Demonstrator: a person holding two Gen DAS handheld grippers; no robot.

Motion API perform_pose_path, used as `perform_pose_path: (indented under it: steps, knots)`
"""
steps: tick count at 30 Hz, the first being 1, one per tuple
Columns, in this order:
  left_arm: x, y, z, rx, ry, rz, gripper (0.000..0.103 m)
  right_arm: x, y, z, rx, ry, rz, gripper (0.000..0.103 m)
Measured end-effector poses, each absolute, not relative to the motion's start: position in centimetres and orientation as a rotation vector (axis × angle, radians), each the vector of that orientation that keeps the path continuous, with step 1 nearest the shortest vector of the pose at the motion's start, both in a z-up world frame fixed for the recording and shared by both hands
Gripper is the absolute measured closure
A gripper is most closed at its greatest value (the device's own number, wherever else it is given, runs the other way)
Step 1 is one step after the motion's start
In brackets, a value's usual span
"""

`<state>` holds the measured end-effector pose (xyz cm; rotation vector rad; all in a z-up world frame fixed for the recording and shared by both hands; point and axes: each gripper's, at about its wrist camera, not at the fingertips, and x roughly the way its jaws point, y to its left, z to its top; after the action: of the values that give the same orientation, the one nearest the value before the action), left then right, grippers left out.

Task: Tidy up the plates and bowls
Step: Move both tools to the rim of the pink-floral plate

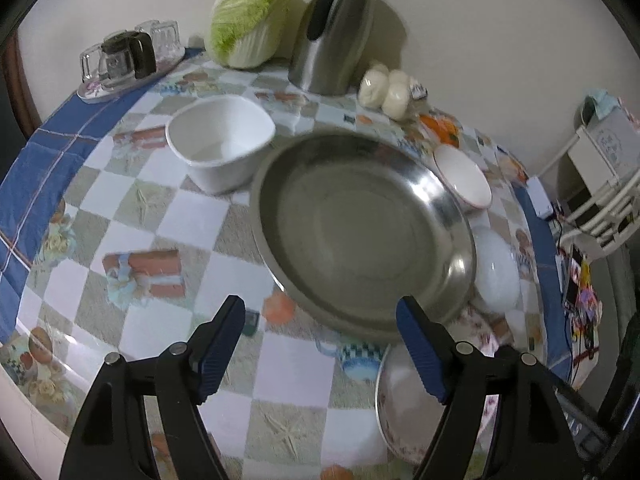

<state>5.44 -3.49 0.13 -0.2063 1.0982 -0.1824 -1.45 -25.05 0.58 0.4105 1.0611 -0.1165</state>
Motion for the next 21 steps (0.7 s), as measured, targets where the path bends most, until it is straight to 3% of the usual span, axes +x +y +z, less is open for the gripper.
perform_pose_path:
  steps: [21]
  knots:
    - [2.5, -8.8, -4.5, -0.155, 1.303, -0.282, 0.024, -4.4, -29.9, -3.1, 0.494, 1.197, -0.198, 0.009]
